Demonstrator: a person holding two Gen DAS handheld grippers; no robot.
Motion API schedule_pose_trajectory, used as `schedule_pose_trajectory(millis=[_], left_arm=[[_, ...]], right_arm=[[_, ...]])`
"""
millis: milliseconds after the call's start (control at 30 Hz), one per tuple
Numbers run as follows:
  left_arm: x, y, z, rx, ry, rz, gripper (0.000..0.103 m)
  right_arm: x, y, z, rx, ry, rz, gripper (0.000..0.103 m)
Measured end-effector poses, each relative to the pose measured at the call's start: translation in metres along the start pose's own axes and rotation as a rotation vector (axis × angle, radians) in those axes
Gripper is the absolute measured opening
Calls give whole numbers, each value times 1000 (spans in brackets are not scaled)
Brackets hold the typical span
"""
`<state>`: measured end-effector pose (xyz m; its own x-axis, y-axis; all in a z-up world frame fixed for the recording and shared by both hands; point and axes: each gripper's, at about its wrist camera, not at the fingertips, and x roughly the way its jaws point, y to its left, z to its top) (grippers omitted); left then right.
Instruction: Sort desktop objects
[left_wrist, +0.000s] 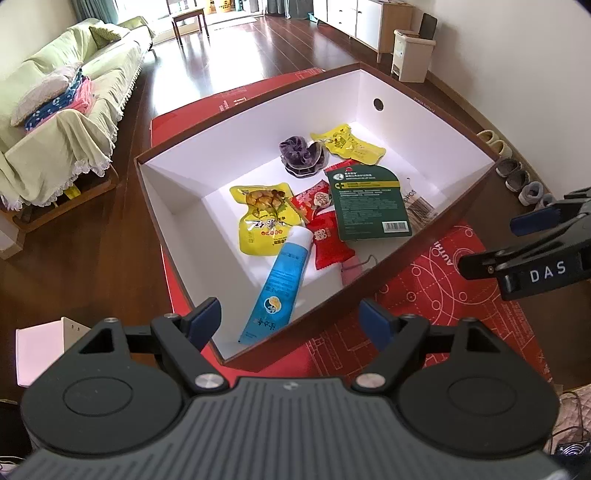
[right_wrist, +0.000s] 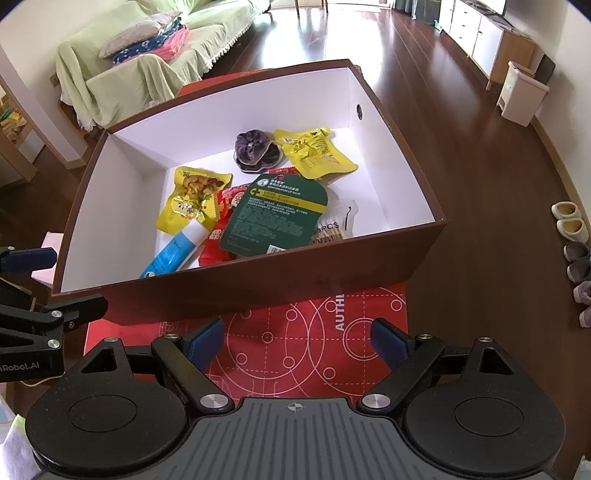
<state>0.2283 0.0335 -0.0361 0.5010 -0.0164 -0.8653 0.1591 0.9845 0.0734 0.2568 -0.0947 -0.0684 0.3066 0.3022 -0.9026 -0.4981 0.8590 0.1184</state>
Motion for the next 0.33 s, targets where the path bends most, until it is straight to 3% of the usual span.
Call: schedule_pose_trajectory(millis=[333], left_arm=[[1,-8,5,12,-15,17,79]], right_arm=[[-3,-10,-3,9,-12,14,89]])
